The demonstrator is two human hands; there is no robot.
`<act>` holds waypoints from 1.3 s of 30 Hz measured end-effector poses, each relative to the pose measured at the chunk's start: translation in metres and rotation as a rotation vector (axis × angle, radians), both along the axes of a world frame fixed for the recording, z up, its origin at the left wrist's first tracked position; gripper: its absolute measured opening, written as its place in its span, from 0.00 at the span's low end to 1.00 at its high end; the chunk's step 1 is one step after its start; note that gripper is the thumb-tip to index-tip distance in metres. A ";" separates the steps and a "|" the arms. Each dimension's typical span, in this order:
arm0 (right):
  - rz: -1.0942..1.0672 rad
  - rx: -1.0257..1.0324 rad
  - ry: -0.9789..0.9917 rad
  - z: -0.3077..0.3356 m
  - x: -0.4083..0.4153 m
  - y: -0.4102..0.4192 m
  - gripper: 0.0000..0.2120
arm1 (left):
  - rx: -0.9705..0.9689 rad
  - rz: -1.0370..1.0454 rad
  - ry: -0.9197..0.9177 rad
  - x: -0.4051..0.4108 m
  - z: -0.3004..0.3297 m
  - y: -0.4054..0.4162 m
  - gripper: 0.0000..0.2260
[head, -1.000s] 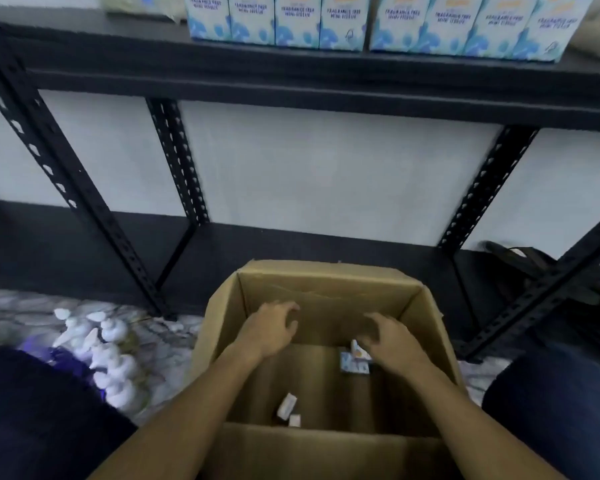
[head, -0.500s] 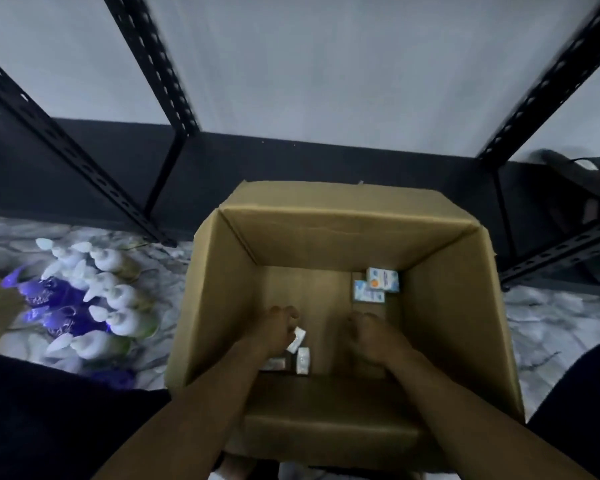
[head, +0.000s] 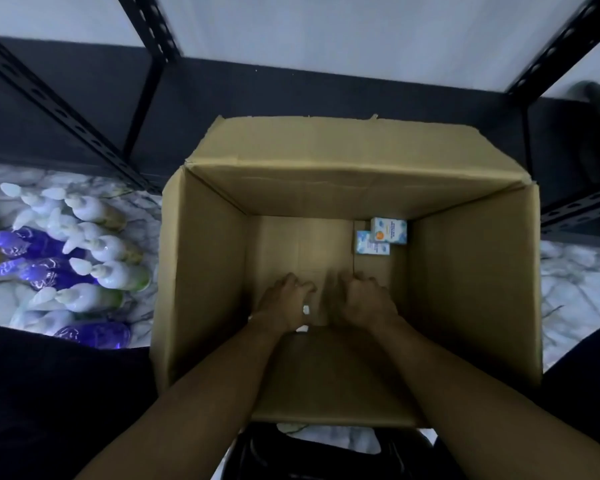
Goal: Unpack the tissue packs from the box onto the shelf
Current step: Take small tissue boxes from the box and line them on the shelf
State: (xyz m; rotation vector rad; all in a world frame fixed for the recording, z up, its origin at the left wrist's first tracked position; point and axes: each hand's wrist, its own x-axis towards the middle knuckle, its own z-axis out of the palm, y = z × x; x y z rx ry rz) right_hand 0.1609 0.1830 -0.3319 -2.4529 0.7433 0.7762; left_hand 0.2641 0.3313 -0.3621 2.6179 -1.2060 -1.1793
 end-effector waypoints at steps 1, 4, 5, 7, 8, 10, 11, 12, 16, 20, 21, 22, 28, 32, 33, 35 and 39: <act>-0.028 -0.042 -0.028 0.000 0.001 -0.003 0.25 | 0.005 -0.006 -0.007 0.000 -0.001 0.000 0.33; -0.116 -0.216 -0.128 -0.004 0.007 -0.015 0.26 | 0.010 -0.008 0.001 0.002 -0.002 -0.001 0.26; -0.148 -0.266 -0.181 -0.006 0.010 -0.021 0.26 | 0.010 0.005 0.009 0.003 -0.002 -0.002 0.23; -0.184 -0.337 -0.253 -0.008 0.015 -0.034 0.27 | -0.002 0.043 0.026 0.005 -0.003 -0.003 0.18; -0.183 -0.363 -0.263 -0.009 0.017 -0.041 0.29 | -0.011 0.061 0.040 0.006 -0.004 -0.003 0.17; -0.180 -0.373 -0.271 -0.011 0.020 -0.055 0.33 | -0.028 0.092 0.064 0.009 -0.007 -0.001 0.15; -0.176 -0.361 -0.266 -0.013 0.021 -0.061 0.35 | -0.032 0.105 0.073 0.010 -0.008 0.000 0.15; -0.163 -0.347 -0.247 -0.015 0.022 -0.067 0.36 | -0.037 0.114 0.081 0.011 -0.008 0.000 0.15; -0.144 -0.355 -0.167 -0.031 0.023 -0.078 0.33 | -0.072 0.172 0.115 0.016 -0.008 0.002 0.11; -0.156 -0.415 -0.154 -0.040 0.025 -0.079 0.20 | -0.181 0.308 0.160 0.021 -0.006 0.000 0.10; -0.129 -0.401 -0.125 -0.042 0.024 -0.078 0.18 | -0.217 0.341 0.173 0.022 -0.005 0.000 0.10; -0.108 -0.389 -0.099 -0.043 0.022 -0.077 0.18 | -0.247 0.362 0.181 0.024 -0.005 0.000 0.10; -0.147 -0.348 -0.151 -0.038 0.021 -0.073 0.19 | -0.351 0.442 0.182 0.031 -0.001 -0.004 0.11; -0.156 -0.264 -0.169 -0.027 0.028 -0.071 0.17 | -0.433 0.479 0.187 0.037 0.010 -0.008 0.11; -0.171 -0.245 -0.175 -0.023 0.029 -0.071 0.17 | -0.459 0.490 0.190 0.039 0.014 -0.009 0.11; -0.220 -0.207 -0.181 -0.010 0.030 -0.070 0.19 | -0.502 0.511 0.187 0.043 0.022 -0.011 0.12; -0.263 -0.167 -0.241 0.021 0.033 -0.066 0.22 | -0.601 0.536 0.206 0.051 0.049 -0.017 0.13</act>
